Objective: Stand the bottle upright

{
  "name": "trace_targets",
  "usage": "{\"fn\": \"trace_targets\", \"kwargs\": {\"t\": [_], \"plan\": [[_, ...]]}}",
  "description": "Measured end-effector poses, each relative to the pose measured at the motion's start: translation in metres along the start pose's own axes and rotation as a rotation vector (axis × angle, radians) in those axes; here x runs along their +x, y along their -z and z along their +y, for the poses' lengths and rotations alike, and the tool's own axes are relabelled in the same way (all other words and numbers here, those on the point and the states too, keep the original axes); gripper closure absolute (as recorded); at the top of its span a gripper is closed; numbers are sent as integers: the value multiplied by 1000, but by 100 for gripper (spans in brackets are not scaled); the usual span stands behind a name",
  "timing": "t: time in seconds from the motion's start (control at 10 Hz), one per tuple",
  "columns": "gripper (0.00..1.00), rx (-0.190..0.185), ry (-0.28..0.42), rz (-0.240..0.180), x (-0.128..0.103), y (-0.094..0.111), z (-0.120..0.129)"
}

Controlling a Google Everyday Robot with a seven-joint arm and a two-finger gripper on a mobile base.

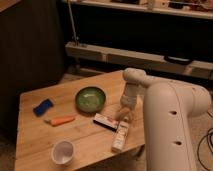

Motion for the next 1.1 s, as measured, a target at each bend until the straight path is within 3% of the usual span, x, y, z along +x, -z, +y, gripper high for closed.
{"fn": "trace_targets", "kwargs": {"t": [0.3, 0.6, 0.9, 1.1], "plan": [[37, 5, 0, 1, 0, 1, -1], [47, 9, -8, -12, -1, 3, -3], [68, 17, -15, -22, -2, 4, -2], [68, 22, -16, -25, -3, 4, -1]]}}
